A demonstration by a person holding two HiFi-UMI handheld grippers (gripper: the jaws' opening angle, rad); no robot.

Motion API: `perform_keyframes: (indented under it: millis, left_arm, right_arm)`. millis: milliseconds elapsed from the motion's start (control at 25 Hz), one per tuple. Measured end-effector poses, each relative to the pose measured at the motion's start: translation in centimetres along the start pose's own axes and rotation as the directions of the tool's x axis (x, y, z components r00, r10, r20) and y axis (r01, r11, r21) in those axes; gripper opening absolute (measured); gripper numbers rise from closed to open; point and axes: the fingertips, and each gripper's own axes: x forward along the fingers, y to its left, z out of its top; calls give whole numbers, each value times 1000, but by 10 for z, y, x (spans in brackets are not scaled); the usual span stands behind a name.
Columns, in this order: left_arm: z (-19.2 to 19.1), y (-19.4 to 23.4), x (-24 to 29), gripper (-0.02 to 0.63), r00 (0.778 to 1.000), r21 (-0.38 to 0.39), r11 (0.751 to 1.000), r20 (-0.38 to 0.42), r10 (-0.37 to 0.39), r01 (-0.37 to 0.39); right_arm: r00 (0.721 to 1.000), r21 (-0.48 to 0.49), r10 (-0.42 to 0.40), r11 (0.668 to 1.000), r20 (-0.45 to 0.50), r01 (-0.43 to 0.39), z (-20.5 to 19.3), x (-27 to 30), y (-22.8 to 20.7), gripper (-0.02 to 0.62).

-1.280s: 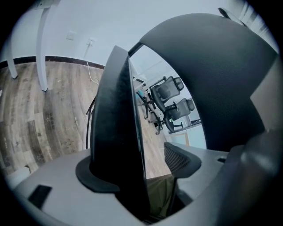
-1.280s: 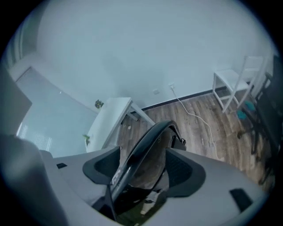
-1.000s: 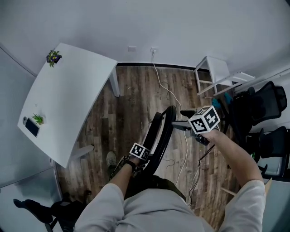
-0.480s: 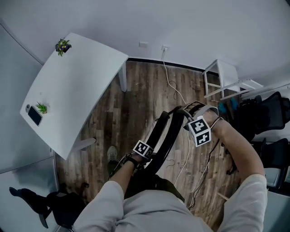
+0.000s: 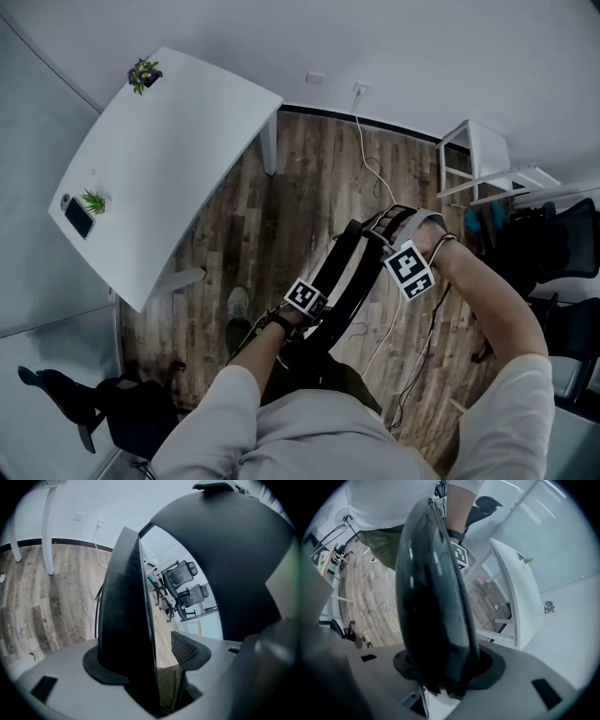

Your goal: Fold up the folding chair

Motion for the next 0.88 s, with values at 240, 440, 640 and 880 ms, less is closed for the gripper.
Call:
perform_keyframes:
  millis: [240, 440, 640, 880]
  left_arm:
    - [1, 1, -2, 317, 1000, 5, 1000, 11, -23, 23]
    - [17, 0, -7, 360, 990, 65, 996, 123, -62, 55]
    - [18, -11, -7, 420, 983, 38, 990, 122, -138, 135]
    - [-29, -17, 0, 403, 959, 262, 962, -283, -1, 78]
  right_arm:
    - [1000, -7, 9, 1000, 0, -9, 1, 1, -1, 193]
    - [1000, -39, 12, 999, 2, -12, 1, -1, 7, 172]
    - [1000, -61, 27, 998, 3, -27, 1, -2, 8, 163]
    - [999, -109, 40, 993, -1, -40, -2, -7, 22, 135]
